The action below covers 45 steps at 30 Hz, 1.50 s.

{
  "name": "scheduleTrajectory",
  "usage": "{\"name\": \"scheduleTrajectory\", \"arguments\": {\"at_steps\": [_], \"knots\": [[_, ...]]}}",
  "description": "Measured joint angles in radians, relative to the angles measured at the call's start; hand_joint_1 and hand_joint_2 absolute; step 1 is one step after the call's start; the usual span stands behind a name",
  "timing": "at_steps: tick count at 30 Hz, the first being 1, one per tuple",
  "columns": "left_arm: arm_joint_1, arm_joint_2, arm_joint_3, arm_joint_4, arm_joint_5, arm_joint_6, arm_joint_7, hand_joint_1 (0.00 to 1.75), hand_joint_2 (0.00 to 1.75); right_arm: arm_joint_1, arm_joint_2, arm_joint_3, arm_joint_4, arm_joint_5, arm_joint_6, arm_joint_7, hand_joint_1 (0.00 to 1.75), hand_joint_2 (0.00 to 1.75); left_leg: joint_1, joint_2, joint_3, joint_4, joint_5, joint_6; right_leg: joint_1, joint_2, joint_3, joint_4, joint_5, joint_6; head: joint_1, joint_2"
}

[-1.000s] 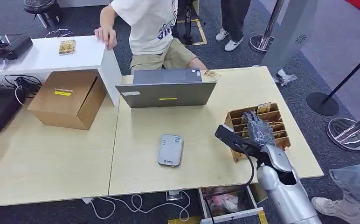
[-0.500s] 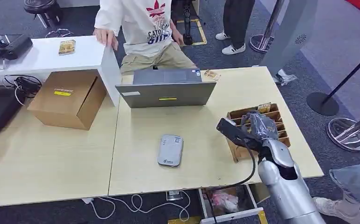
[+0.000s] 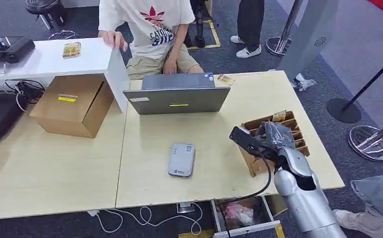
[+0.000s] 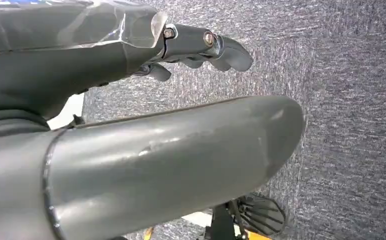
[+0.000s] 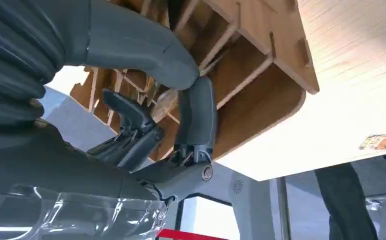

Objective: Pass the card to the sensor for recognition and then transmit it.

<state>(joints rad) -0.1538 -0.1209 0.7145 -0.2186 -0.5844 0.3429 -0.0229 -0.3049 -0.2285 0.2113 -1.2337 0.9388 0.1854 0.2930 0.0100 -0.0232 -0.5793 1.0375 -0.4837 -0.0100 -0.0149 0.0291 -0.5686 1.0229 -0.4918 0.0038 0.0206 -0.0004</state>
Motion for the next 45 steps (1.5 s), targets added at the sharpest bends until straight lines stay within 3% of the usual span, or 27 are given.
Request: {"name": "scheduleTrajectory", "arguments": {"at_steps": [4,15,17,27,34,36,38,39,45], "knots": [[0.000,0.000,0.000,0.000,0.000,0.000,0.000,0.00,0.00,0.000,0.000,0.000,0.000,0.000,-0.001,0.000,1.40,1.75,0.000,0.000,0.000,0.000,0.000,0.000,0.000,0.000,0.000,0.000,0.000,0.000,0.000,0.000],[0.000,0.000,0.000,0.000,0.005,0.000,0.000,0.00,0.00,0.000,0.000,0.000,0.000,0.000,-0.003,0.000,1.17,1.75,0.000,0.000,0.000,0.000,0.000,0.000,0.000,0.000,0.000,0.000,0.000,0.000,0.000,0.000],[0.000,0.000,0.000,0.000,0.005,0.000,0.000,0.00,0.00,0.000,0.000,0.000,0.000,0.000,-0.002,0.000,1.27,1.75,0.000,0.000,0.000,0.000,0.000,0.000,0.000,0.000,0.000,0.000,0.000,0.000,0.000,0.000],[0.002,0.000,0.000,0.000,0.015,0.000,-0.015,0.00,0.00,-0.003,0.019,0.002,-0.055,0.084,-0.102,0.033,1.33,1.75,0.000,0.000,0.000,0.000,0.000,0.000,0.000,0.000,0.000,0.000,0.000,0.000,0.000,0.000],[0.006,0.000,0.000,0.000,0.013,0.000,-0.018,0.00,0.00,-0.005,0.031,0.002,-0.089,0.102,-0.114,0.041,1.45,1.75,0.000,0.000,0.000,0.000,0.000,0.000,0.000,0.000,0.000,0.000,0.000,0.000,0.000,0.000],[0.006,0.000,0.000,0.000,0.013,0.000,-0.018,0.00,0.00,-0.005,0.032,0.002,-0.093,0.105,-0.115,0.044,1.36,1.75,0.000,0.000,0.000,0.000,0.000,0.000,0.000,0.000,0.000,0.000,0.000,0.000,0.000,0.000],[0.007,0.000,0.000,0.000,0.010,0.000,-0.018,0.00,0.00,-0.003,0.032,0.002,-0.100,0.110,-0.116,0.047,0.12,1.75,0.000,0.000,0.000,0.000,0.000,0.000,0.000,0.000,0.000,0.000,0.000,0.000,0.000,0.000],[0.008,0.000,0.000,0.000,0.010,0.000,-0.018,0.00,0.00,-0.002,0.033,0.002,-0.103,0.111,-0.116,0.049,0.03,1.75,0.000,0.000,0.000,0.000,0.000,0.000,0.000,0.000,0.000,0.000,0.000,0.000,0.000,0.000],[0.008,0.000,0.000,0.000,0.006,0.001,-0.011,0.00,0.00,0.008,0.034,0.000,-0.111,0.113,-0.103,0.053,0.03,1.75,0.000,0.000,0.000,0.000,0.000,0.000,0.000,0.000,0.000,0.000,0.000,0.000,0.000,0.000]]}}
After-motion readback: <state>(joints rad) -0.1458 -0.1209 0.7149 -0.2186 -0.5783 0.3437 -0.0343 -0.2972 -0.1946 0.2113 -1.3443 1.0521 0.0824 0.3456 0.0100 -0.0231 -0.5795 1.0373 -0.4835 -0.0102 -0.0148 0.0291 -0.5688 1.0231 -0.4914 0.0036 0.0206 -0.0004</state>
